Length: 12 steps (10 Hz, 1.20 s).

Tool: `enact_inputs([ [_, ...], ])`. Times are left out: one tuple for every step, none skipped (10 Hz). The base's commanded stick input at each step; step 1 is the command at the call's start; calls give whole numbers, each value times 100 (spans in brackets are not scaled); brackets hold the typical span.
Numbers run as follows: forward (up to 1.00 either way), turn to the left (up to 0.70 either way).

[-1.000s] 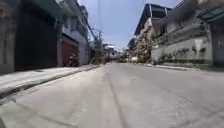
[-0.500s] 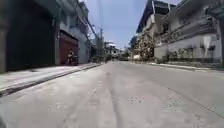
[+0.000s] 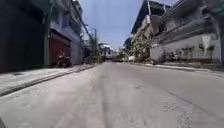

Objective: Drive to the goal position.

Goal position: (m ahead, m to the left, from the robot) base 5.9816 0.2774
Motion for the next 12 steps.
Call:
enact_inputs([
  [100, -3],
  [100, -4],
  [100, -5],
  [100, -28],
  [100, -36],
  [100, -36],
  [100, -28],
  [100, 0],
  [100, -1],
  [100, -2],
  [100, -2],
  [100, -1],
])
